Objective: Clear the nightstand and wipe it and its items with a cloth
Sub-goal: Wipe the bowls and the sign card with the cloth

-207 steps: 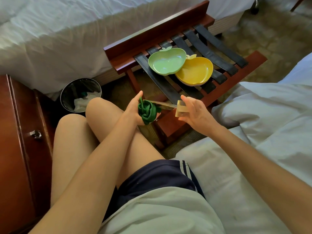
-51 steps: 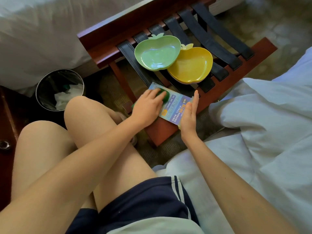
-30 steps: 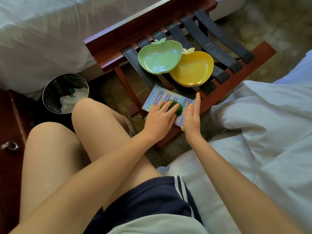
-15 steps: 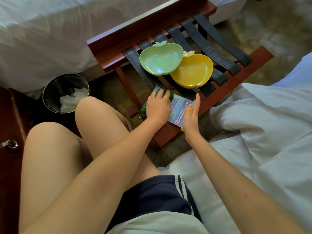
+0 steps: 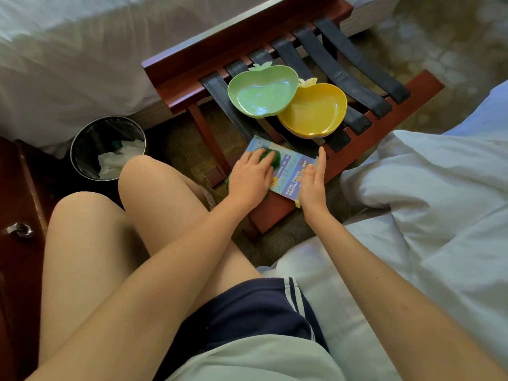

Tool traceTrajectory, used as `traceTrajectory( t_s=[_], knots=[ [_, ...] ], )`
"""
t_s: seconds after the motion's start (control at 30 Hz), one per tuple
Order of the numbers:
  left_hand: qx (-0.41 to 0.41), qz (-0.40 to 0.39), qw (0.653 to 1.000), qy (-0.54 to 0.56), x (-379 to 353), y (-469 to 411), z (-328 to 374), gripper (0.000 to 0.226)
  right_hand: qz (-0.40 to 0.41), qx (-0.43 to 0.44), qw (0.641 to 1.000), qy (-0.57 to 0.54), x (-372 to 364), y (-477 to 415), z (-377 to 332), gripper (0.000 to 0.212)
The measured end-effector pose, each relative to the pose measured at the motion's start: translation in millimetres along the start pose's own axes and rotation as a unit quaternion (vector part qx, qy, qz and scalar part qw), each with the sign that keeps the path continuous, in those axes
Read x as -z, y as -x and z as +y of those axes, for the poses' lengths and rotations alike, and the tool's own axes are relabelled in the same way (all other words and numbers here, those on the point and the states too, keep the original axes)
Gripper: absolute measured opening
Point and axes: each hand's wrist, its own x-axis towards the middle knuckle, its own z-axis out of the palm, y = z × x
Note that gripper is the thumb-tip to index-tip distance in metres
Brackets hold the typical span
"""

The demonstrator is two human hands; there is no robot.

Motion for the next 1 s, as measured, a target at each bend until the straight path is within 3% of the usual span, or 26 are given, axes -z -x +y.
traceTrajectory(
  t_s=[0.17, 0.37, 0.57, 0.77, 0.9, 1.0],
  knots=[
    [0.193, -0.009, 0.981, 0.022, 1, 6, 4, 0.043, 0.002, -0.008, 0.999, 0.031, 0, 1, -3, 0.064],
    [0.253, -0.034, 0.959, 0.123, 9, 13, 0, 0.043, 0.056, 0.018, 0.987, 0.149, -2, 10, -14, 0.052],
    [0.348, -0.06, 0.9, 0.256, 15, 14, -7, 0.046, 0.075, 0.005, 0.968, 0.241, 2, 19, -20, 0.051],
    [0.368, -0.021, 0.839, 0.401, 28, 15, -7, 0.029, 0.048, -0.019, 0.97, 0.236, 6, 12, -21, 0.054],
    [0.277, 0.018, 0.877, 0.392, 34, 18, 0, 0.027, 0.073, -0.055, 0.983, 0.161, 14, -2, -26, 0.052],
    [0.25, 0.053, 0.878, 0.405, 38, 16, 4, 0.032, 0.09, -0.073, 0.985, 0.125, 21, -13, -31, 0.051]
  ],
)
